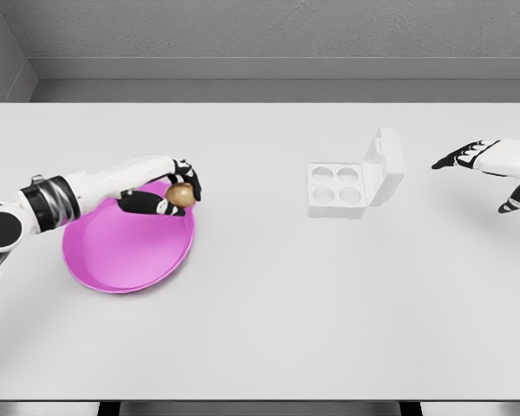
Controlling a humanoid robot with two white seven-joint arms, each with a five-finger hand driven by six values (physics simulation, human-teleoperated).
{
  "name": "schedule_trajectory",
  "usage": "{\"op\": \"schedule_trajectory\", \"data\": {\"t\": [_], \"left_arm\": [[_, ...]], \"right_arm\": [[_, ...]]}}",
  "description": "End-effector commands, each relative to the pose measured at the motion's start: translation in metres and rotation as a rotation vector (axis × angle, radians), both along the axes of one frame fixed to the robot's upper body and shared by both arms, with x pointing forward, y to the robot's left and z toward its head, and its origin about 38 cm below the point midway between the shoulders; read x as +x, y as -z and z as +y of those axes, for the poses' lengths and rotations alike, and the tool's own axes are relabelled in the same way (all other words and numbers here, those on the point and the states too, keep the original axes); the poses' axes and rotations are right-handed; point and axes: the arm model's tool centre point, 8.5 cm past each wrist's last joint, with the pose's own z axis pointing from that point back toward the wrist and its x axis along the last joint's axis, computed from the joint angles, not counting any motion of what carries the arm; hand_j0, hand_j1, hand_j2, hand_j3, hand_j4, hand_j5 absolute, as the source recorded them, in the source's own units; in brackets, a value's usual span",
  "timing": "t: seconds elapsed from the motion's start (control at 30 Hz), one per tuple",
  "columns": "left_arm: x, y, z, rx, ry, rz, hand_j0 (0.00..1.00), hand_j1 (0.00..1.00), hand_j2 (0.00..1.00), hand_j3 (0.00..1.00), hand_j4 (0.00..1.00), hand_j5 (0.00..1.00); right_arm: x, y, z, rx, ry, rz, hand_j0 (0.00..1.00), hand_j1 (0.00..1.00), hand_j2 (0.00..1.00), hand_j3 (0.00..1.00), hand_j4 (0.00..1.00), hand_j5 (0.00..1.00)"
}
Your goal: Pack egg into the box and close the box lid
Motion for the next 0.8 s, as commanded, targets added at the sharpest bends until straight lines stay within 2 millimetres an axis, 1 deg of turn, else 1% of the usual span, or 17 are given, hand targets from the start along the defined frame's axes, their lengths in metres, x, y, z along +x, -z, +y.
{"op": "schedule_trajectory", "data": {"t": [0.0, 0.03, 0.1, 0.13, 0.2, 0.23, 0.37, 0.5, 0.6, 0.67, 0.77], "left_arm": [[0.002, 0.006, -0.010, -0.045, 0.003, 0.022, 0.40, 0.40, 0.40, 0.40, 0.40, 0.40], [0.004, 0.011, -0.015, -0.060, 0.002, 0.034, 0.40, 0.40, 0.40, 0.40, 0.40, 0.40], [0.007, 0.011, -0.023, -0.083, 0.009, 0.036, 0.40, 0.40, 0.40, 0.40, 0.40, 0.40], [0.011, 0.013, -0.024, -0.090, 0.002, 0.041, 0.40, 0.40, 0.40, 0.40, 0.40, 0.40], [0.014, 0.019, -0.033, -0.116, 0.001, 0.060, 0.40, 0.40, 0.40, 0.40, 0.40, 0.40], [0.016, 0.014, -0.038, -0.126, 0.010, 0.048, 0.40, 0.40, 0.40, 0.40, 0.40, 0.40], [0.023, 0.011, -0.053, -0.178, 0.019, 0.055, 0.40, 0.40, 0.40, 0.40, 0.40, 0.40], [0.023, 0.010, -0.057, -0.208, 0.026, 0.065, 0.40, 0.40, 0.40, 0.40, 0.40, 0.40], [0.023, 0.005, -0.058, -0.249, 0.046, 0.061, 0.40, 0.40, 0.40, 0.40, 0.40, 0.40], [0.026, 0.006, -0.056, -0.279, 0.036, 0.083, 0.40, 0.40, 0.40, 0.40, 0.40, 0.40], [0.030, 0.005, -0.059, -0.334, 0.048, 0.072, 0.40, 0.40, 0.40, 0.40, 0.40, 0.40]], "right_arm": [[0.000, 0.000, -0.001, 0.005, 0.006, 0.001, 1.00, 1.00, 1.00, 1.00, 1.00, 1.00], [0.000, 0.000, -0.001, 0.007, 0.007, 0.002, 1.00, 1.00, 1.00, 1.00, 1.00, 1.00], [0.001, 0.003, -0.007, 0.007, 0.025, 0.008, 1.00, 1.00, 1.00, 1.00, 1.00, 1.00], [0.001, 0.003, -0.007, 0.008, 0.026, 0.009, 1.00, 1.00, 1.00, 1.00, 1.00, 1.00], [0.001, 0.003, -0.007, 0.008, 0.026, 0.009, 1.00, 1.00, 1.00, 1.00, 1.00, 1.00], [0.002, 0.002, -0.007, 0.009, 0.027, 0.006, 1.00, 1.00, 1.00, 1.00, 1.00, 1.00], [0.001, 0.003, -0.007, 0.010, 0.028, 0.008, 1.00, 1.00, 1.00, 1.00, 1.00, 1.00], [0.001, 0.001, -0.008, 0.009, 0.029, 0.004, 1.00, 1.00, 1.00, 1.00, 1.00, 1.00], [0.001, 0.001, -0.008, 0.009, 0.029, 0.004, 1.00, 1.00, 1.00, 1.00, 1.00, 1.00], [0.001, 0.001, -0.008, 0.009, 0.029, 0.004, 1.00, 1.00, 1.00, 1.00, 1.00, 1.00], [0.002, 0.000, -0.008, 0.010, 0.030, 0.001, 1.00, 1.00, 1.00, 1.00, 1.00, 1.00]]}}
